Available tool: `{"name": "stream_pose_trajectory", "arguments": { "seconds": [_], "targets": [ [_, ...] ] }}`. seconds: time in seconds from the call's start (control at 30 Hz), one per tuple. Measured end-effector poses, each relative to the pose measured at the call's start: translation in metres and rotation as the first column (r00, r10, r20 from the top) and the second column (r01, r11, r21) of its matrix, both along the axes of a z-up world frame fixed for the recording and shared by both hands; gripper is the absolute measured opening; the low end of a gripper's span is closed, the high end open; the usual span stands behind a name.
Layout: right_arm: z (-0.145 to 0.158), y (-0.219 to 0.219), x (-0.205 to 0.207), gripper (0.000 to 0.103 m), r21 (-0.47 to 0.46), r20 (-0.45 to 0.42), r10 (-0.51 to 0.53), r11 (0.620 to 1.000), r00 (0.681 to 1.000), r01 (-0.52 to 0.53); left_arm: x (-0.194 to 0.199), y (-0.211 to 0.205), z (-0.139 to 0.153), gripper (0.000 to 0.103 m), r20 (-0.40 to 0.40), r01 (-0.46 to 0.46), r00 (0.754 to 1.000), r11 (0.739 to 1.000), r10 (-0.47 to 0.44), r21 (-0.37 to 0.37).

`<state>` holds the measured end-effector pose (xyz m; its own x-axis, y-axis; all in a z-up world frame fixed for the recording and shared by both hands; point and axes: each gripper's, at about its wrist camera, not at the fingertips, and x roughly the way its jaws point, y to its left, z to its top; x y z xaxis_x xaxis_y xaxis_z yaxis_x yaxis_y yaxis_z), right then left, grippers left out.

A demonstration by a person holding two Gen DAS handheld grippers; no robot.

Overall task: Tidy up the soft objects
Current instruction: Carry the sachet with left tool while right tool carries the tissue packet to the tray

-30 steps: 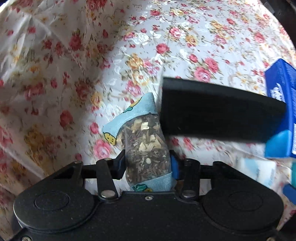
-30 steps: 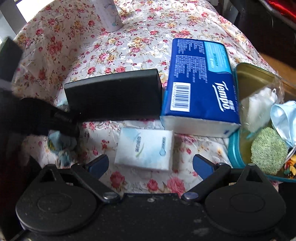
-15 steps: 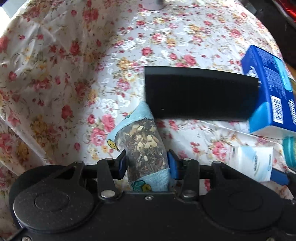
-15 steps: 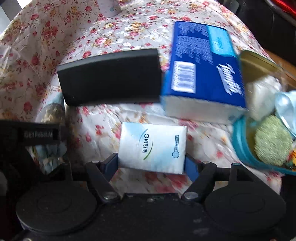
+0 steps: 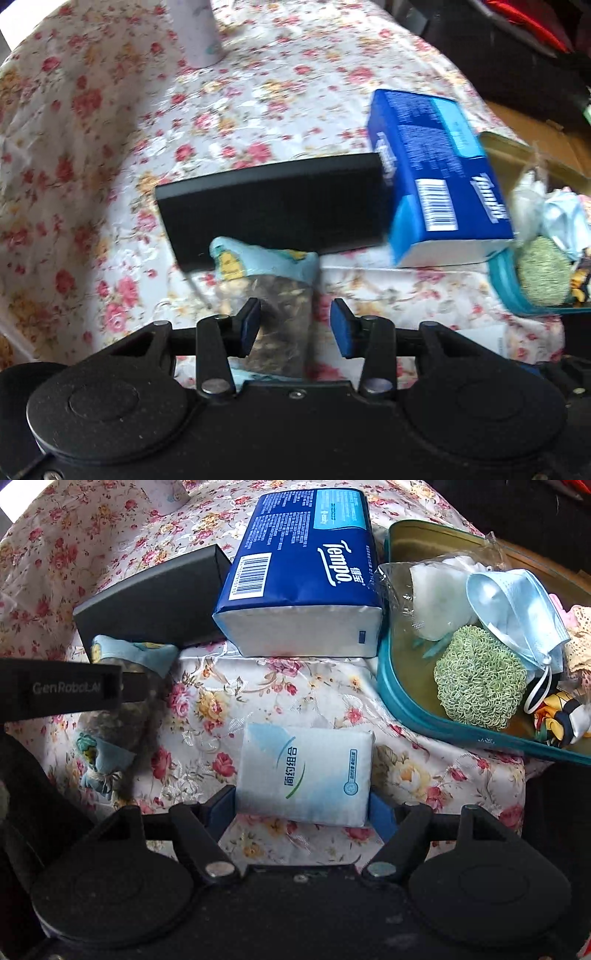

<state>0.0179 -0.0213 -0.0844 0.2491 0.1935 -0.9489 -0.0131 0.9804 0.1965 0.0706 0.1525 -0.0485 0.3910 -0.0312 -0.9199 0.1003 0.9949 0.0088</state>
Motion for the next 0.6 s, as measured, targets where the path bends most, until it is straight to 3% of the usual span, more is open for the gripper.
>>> {"name": "stream_pose_trajectory", "arguments": {
  "seconds": [0.2,0.3,0.37,0.6],
  "targets": [
    [0.0,-0.013,-0.002,0.074,0.019,-0.007,-0.021,1.0,1.0,0.021,0.004,-0.01,0.007,0.043,0.018,0.019,1.0,1.0,-0.019,0.007],
    [0.0,-0.02,-0.003,0.074,0.025,-0.01,-0.037,0.999,0.999,0.037,0.006,-0.007,0.019,0.055,0.054,0.008,0.998,1.0,-0.009,0.021],
    [-0.002,-0.024,-0.002,0.074,0.033,-0.011,-0.045,0.998,0.999,0.046,0.007,-0.001,0.028,0.07,0.09,-0.013,0.996,0.999,0.01,0.035],
    [-0.002,-0.032,-0.005,0.075,0.043,-0.012,-0.043,0.998,0.999,0.043,0.016,0.017,0.028,0.074,0.082,-0.061,0.995,0.997,0.057,0.047]
  ]
}}
